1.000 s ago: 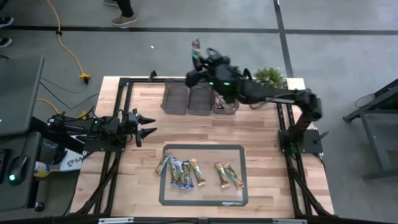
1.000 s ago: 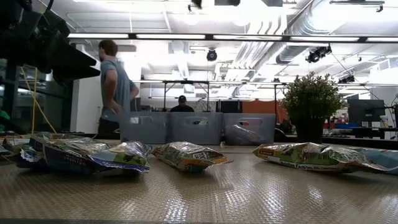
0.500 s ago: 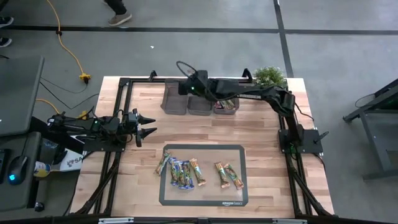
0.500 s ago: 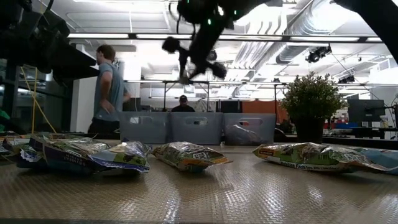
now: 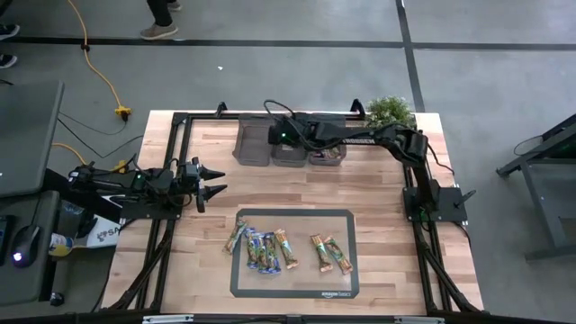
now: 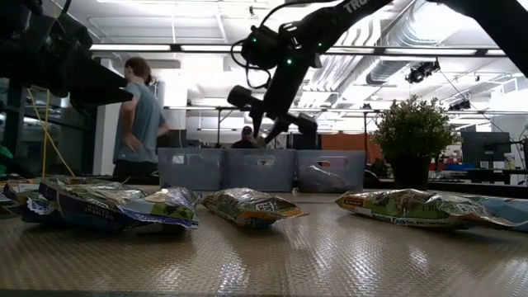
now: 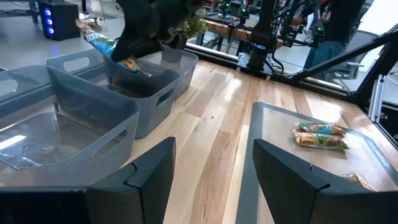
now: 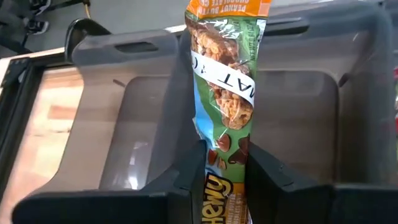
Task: Pick and place Granola Bars by type
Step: Put the orange granola bar into the middle black bin
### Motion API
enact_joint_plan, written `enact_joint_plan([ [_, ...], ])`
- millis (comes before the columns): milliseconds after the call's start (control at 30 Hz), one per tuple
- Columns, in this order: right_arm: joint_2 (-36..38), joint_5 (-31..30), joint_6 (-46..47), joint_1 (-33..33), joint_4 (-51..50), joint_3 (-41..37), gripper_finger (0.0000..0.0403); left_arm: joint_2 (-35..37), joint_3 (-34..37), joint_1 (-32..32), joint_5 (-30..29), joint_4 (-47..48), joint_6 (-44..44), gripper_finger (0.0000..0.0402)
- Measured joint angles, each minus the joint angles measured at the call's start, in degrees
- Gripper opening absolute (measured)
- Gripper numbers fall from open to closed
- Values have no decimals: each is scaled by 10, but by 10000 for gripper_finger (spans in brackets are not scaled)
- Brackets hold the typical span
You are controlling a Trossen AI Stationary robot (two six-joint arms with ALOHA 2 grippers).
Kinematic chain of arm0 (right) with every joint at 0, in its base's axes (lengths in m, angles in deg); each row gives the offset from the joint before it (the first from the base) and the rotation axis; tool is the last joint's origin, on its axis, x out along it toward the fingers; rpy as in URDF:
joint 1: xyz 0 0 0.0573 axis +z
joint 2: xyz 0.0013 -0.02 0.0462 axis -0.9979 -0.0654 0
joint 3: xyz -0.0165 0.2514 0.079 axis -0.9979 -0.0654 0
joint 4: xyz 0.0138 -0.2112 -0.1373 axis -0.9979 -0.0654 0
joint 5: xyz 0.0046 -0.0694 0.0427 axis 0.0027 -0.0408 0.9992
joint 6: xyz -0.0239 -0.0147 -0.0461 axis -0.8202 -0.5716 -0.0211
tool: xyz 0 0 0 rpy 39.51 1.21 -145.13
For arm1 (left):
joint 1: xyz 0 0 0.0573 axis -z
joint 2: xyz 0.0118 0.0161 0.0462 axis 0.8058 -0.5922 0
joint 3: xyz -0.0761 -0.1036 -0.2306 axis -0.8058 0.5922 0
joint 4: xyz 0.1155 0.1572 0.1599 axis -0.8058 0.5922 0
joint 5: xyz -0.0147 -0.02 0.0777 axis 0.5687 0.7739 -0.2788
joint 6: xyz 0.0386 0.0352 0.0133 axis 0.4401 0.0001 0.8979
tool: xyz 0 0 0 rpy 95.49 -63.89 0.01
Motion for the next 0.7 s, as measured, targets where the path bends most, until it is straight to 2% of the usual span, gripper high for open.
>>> enact_joint_plan([
  [433,0,60,-19,-32,-58,-1,78,0,0,0,0,0,0,211],
  [700,1,63,-19,-31,-94,-1,78,0,0,0,0,0,0,211],
])
